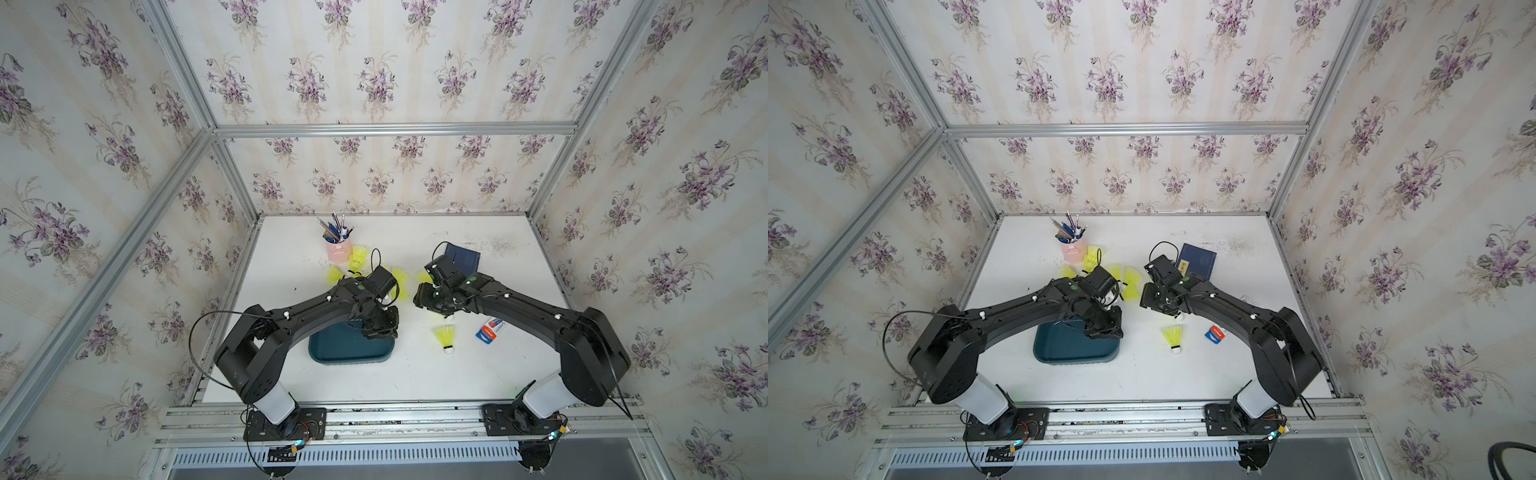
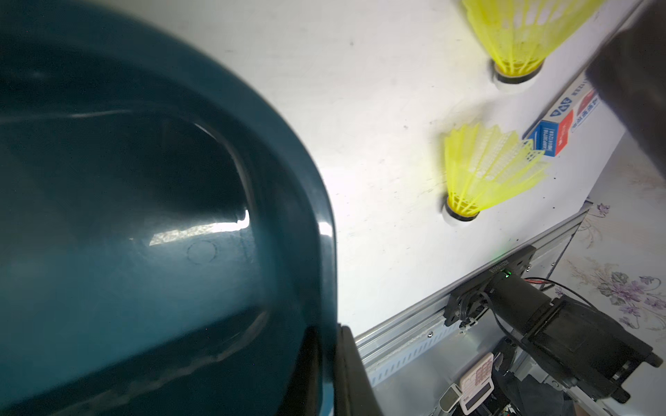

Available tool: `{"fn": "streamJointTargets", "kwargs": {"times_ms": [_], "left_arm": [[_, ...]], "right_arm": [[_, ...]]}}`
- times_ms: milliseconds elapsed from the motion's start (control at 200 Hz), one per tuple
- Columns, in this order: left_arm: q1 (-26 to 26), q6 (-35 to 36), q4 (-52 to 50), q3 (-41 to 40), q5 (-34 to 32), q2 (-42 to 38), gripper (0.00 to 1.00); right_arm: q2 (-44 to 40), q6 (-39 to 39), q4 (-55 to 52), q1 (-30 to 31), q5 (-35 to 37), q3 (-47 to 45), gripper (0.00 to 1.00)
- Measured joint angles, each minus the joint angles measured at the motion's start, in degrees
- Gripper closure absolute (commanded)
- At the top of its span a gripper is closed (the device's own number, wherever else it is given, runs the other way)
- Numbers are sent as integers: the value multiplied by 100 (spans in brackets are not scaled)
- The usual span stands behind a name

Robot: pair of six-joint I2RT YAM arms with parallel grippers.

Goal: Put the shuttlecocks into the storage box
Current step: Move the storage box to the center of the board.

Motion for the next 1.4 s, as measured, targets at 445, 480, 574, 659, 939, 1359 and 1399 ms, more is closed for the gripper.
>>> {"fn": "streamJointTargets", "kwargs": {"times_ms": [445,480,574,659,939,1359,1399], "left_arm": [[-564,-310,129,1296,55,1222,100],[-592,-334,138,1390,57,1305,100],[-647,-420,155,1547,66,1453,100],[-673,-485,179,1648,94,1550,100],[-691,-835,361,1722,129,1652,100],[-859,-1346,420,1722,-31,1635,100],[-859,-1346,415,1722,-33,1631,94]], "right_arm": [[-2083,280,-1467,-160,442,-1432,44],[-2124,299,-1513,-160,439,-1475,45],[-2218,354,-1631,-160,433,-1563,45],[-2251,380,-1683,-162,420,-1582,45],[-2251,293,-1775,-164,306,-1646,46],[-2133,125,-1432,-164,-9,-2002,47],[-2094,109,-1384,-164,-20,-2009,47]]}}
